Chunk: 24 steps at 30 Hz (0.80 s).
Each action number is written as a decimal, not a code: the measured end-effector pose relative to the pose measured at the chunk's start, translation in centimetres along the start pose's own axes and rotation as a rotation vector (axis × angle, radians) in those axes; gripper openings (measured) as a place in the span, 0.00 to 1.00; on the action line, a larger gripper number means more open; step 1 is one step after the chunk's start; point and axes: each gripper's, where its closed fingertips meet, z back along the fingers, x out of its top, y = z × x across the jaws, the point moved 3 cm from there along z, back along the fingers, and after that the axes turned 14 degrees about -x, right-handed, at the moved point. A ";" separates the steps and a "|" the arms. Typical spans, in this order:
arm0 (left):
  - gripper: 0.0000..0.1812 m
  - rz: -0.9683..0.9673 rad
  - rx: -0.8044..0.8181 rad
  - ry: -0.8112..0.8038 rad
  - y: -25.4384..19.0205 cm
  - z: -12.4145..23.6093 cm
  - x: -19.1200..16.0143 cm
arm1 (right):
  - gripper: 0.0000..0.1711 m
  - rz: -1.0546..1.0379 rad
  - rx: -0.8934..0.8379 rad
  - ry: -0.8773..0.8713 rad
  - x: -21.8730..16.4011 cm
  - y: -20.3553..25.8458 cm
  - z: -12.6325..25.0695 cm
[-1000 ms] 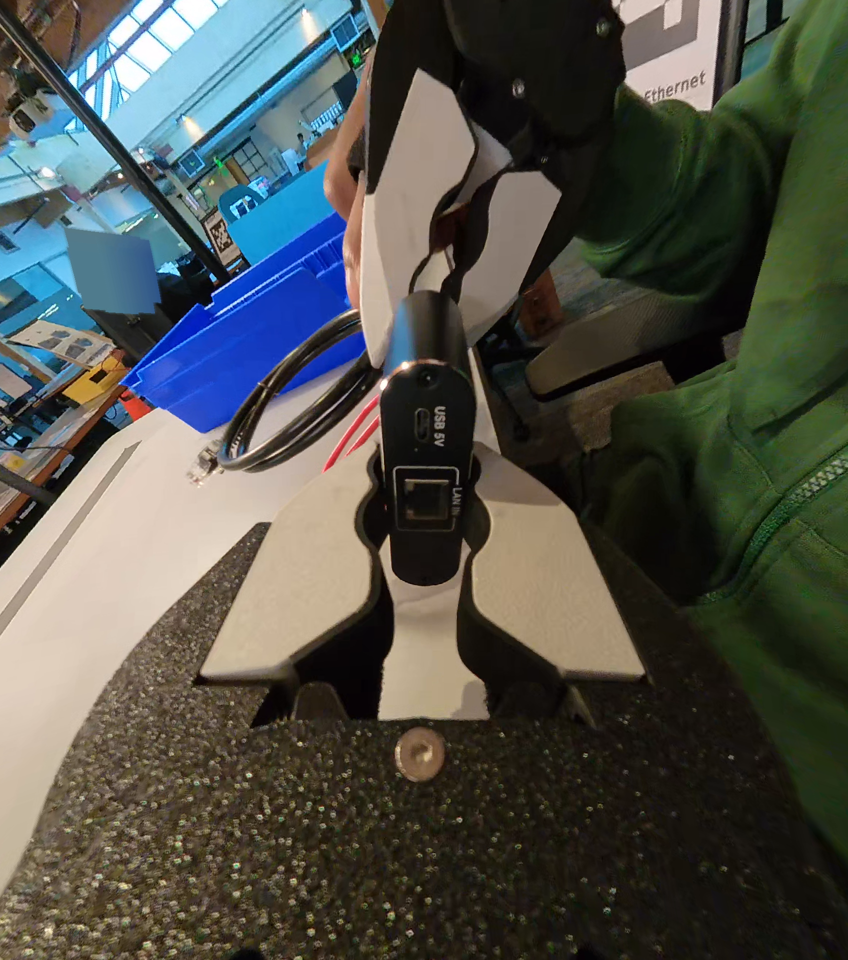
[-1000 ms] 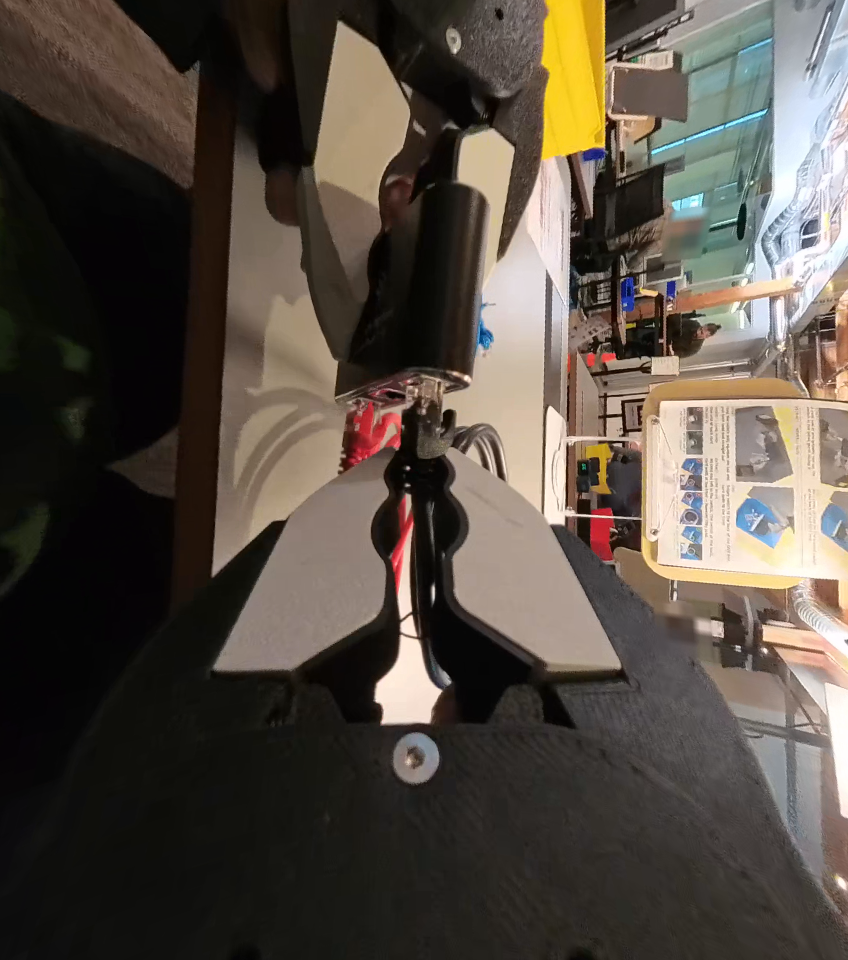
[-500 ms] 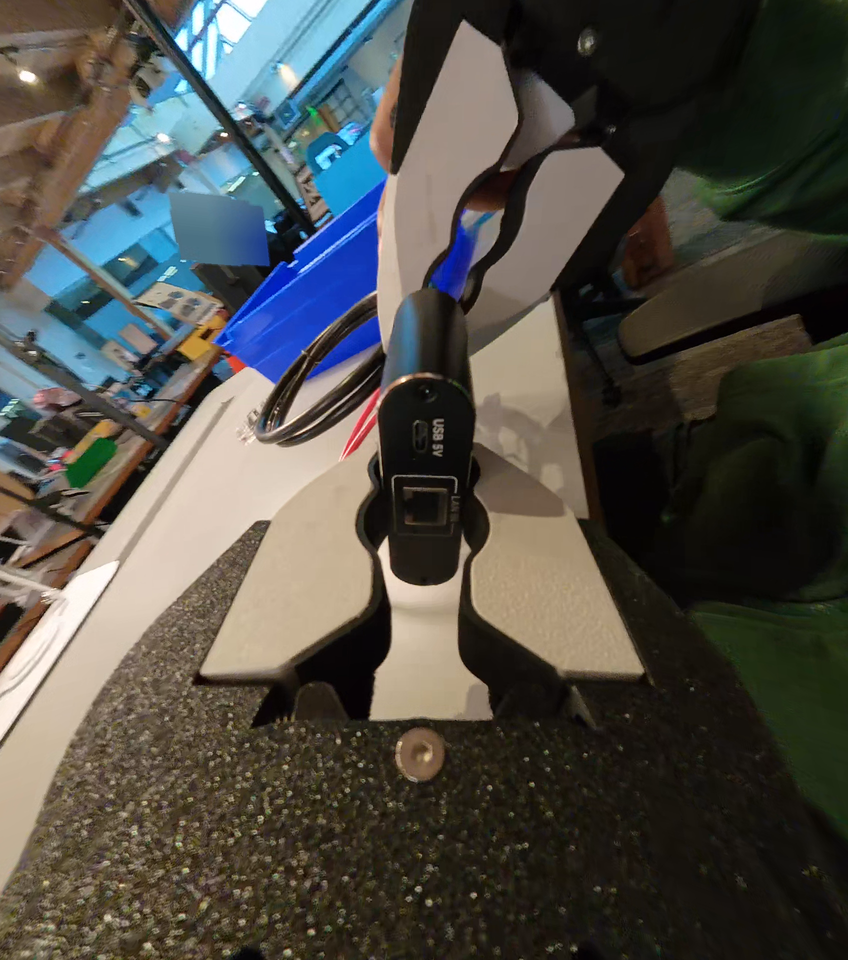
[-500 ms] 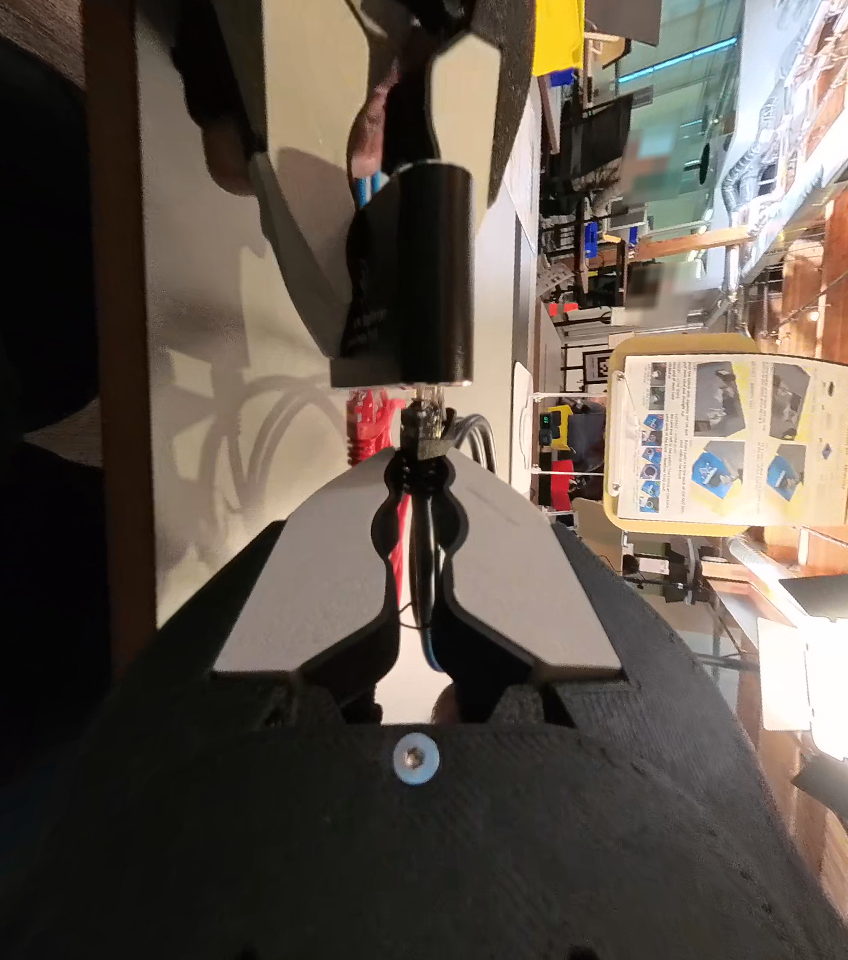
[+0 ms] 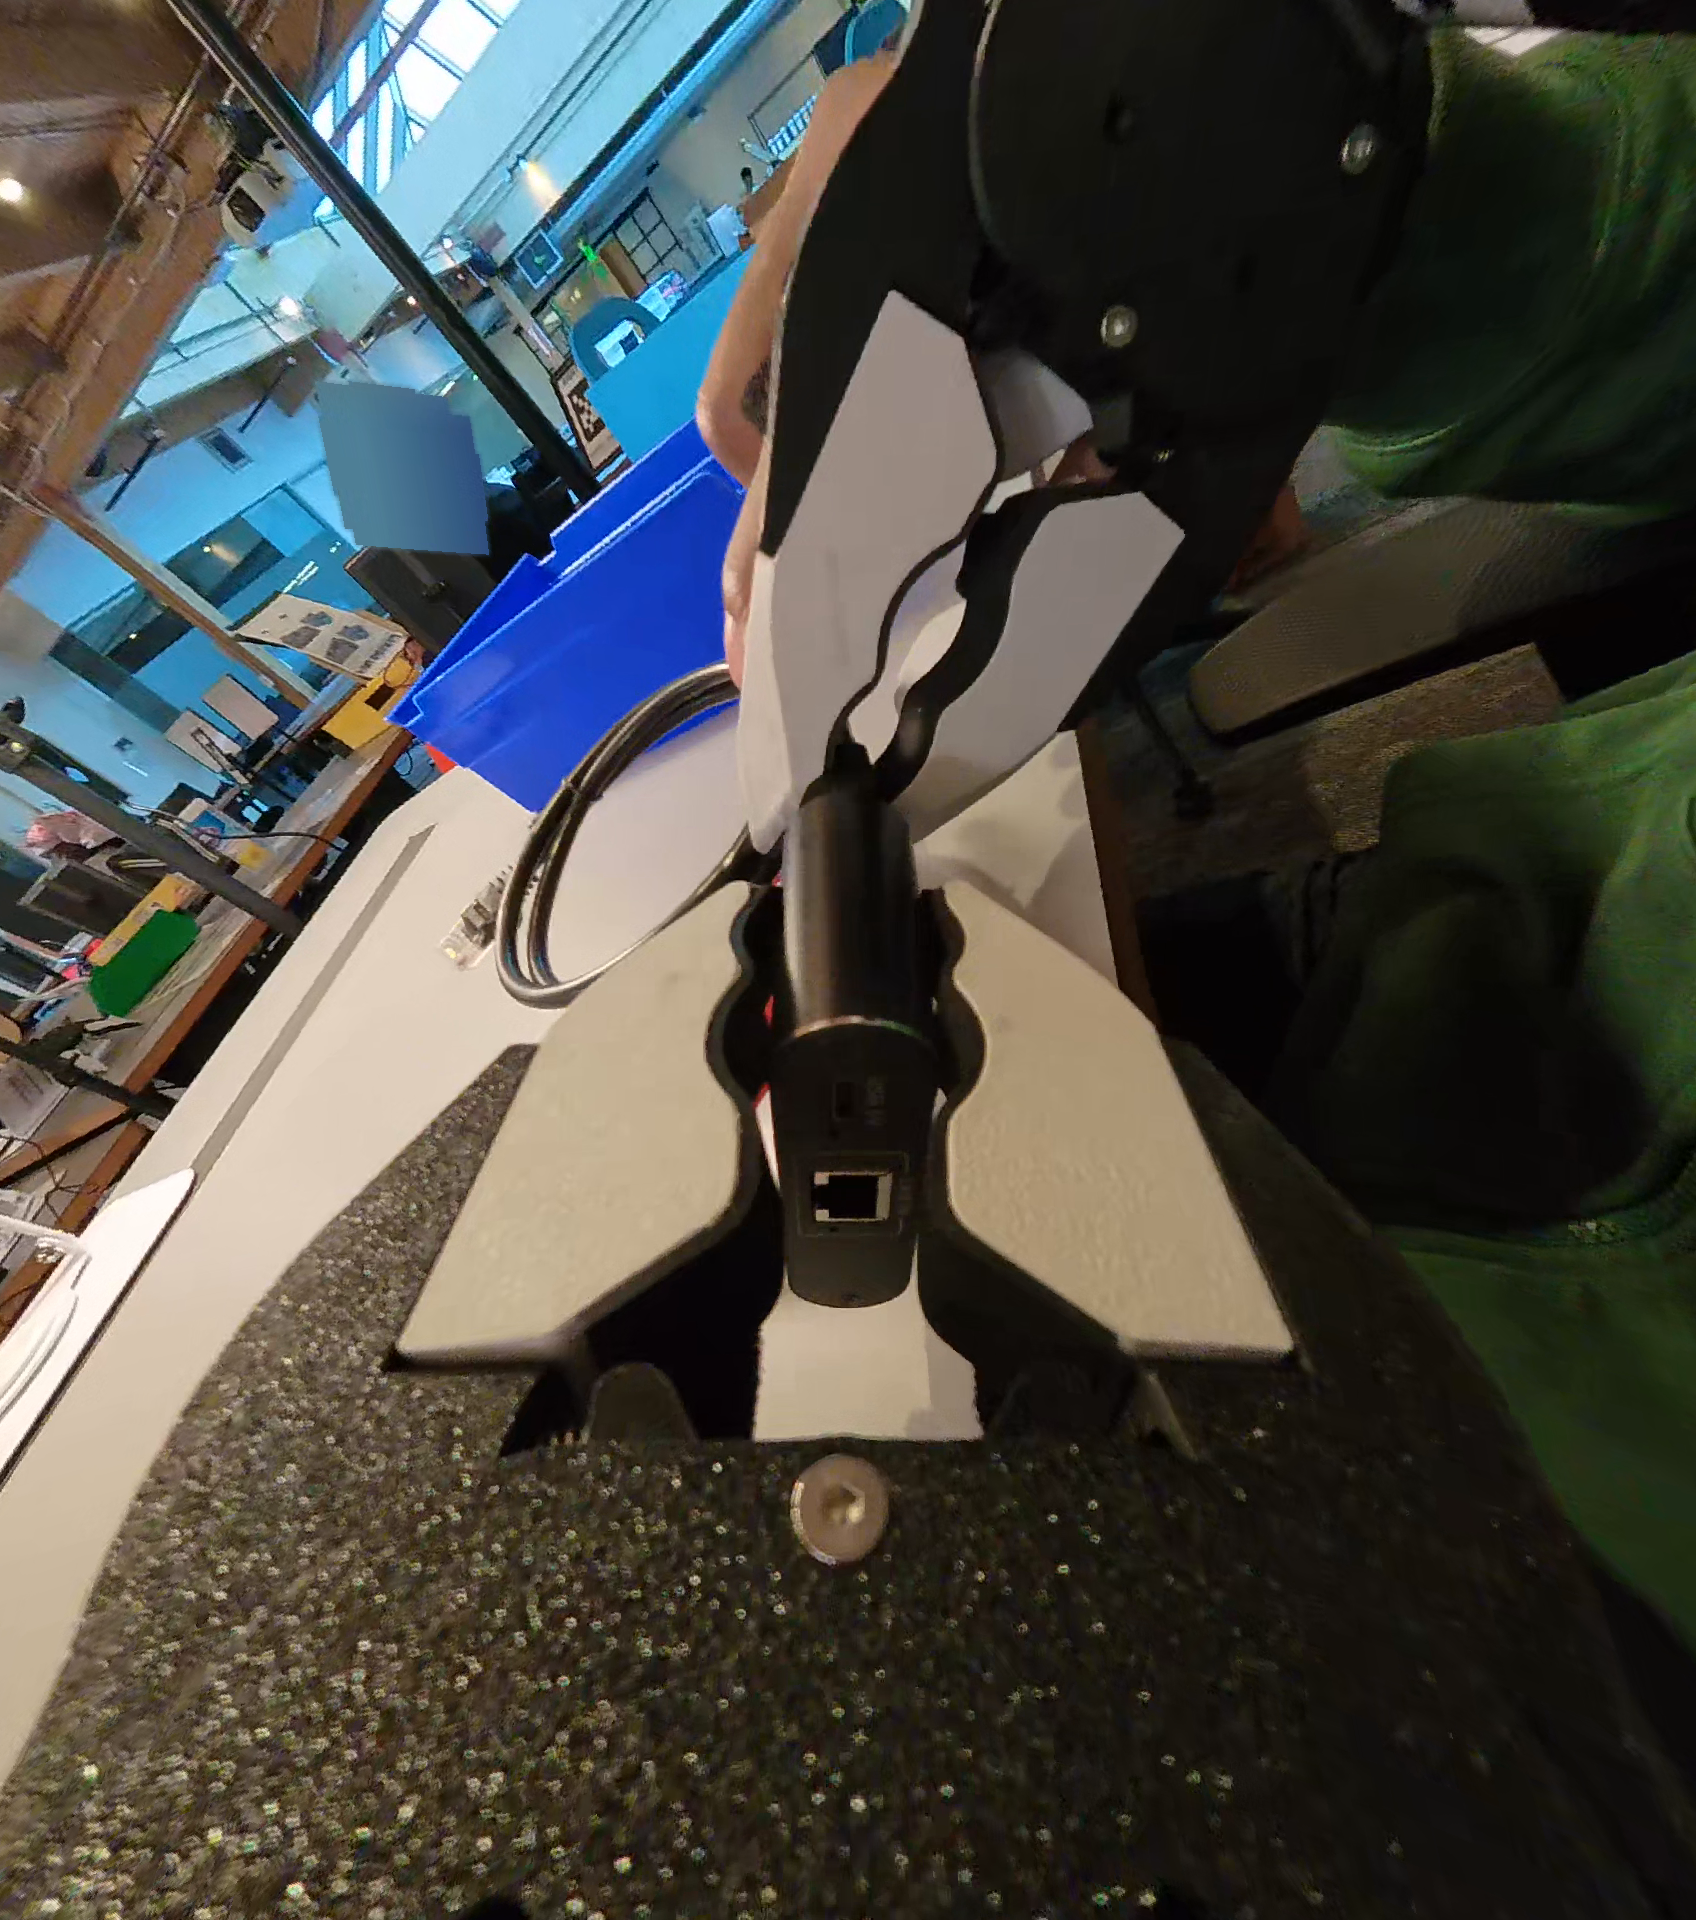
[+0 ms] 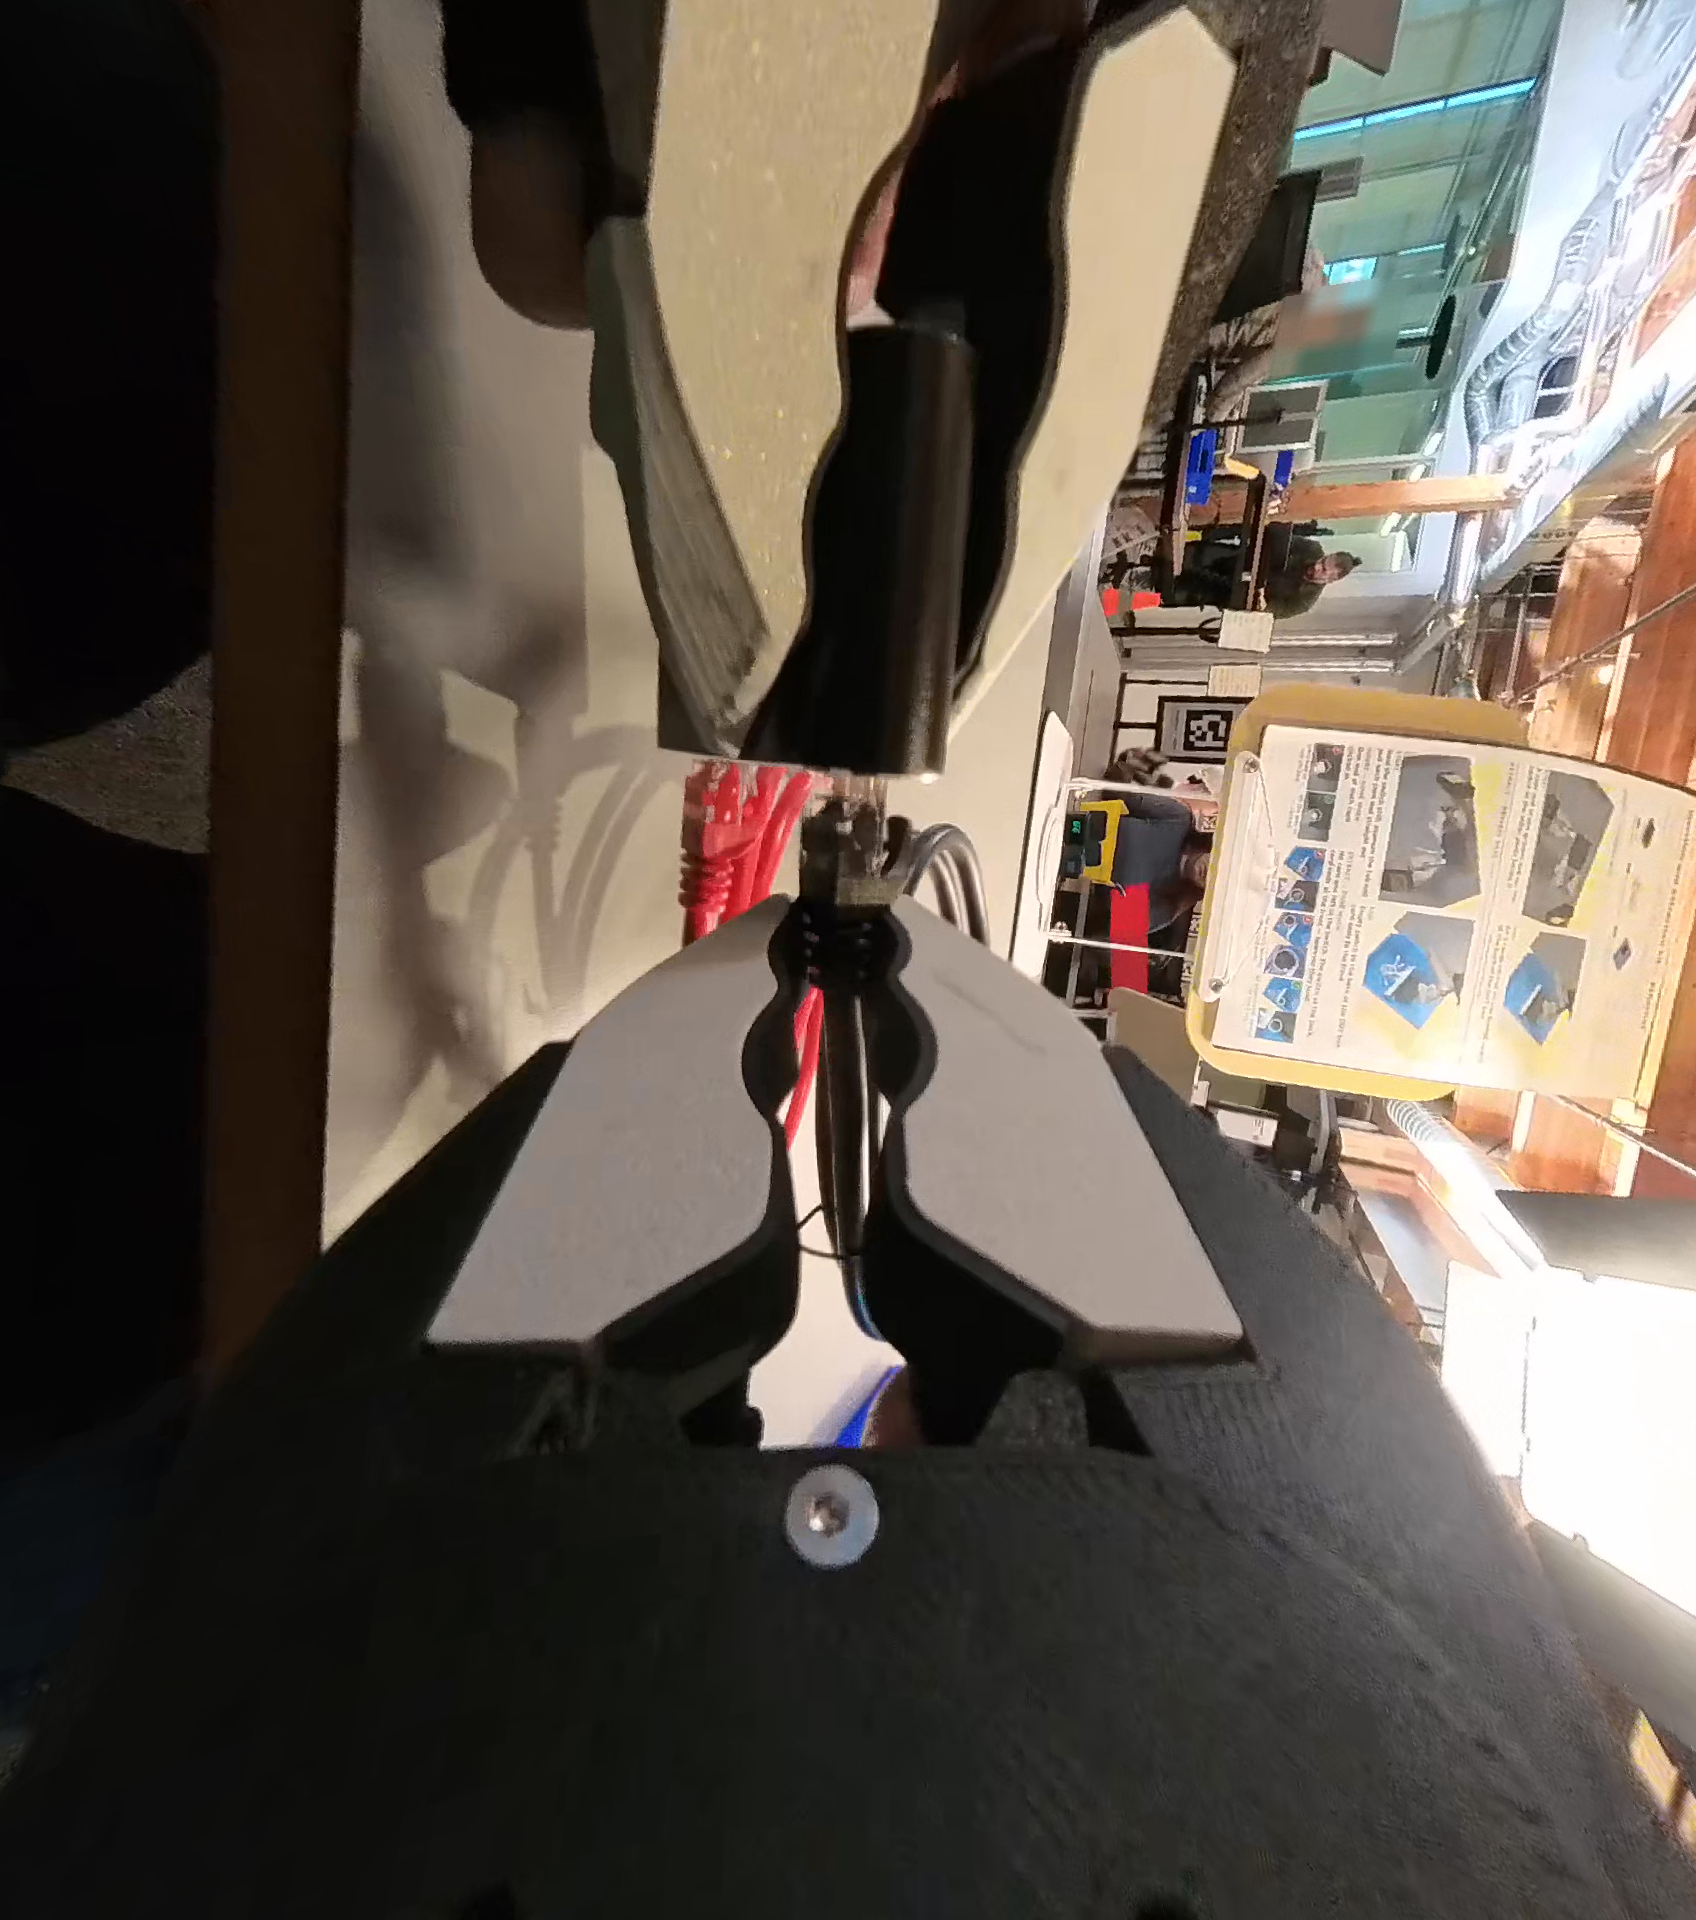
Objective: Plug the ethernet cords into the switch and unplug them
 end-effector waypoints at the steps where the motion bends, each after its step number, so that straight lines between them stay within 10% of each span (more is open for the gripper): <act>1: 0.15 -0.001 -0.003 0.003 0.0 0.0 0.0 | 0.06 0.002 0.003 0.005 0.0 0.1 0.0; 16: 0.17 -0.002 0.163 0.046 1.7 0.2 -0.6 | 0.06 -0.061 -0.095 -0.039 -1.1 -0.7 -1.4; 24: 0.23 0.167 0.447 0.061 5.6 5.3 -2.7 | 0.08 -0.052 -0.075 0.186 -8.5 -0.1 -2.9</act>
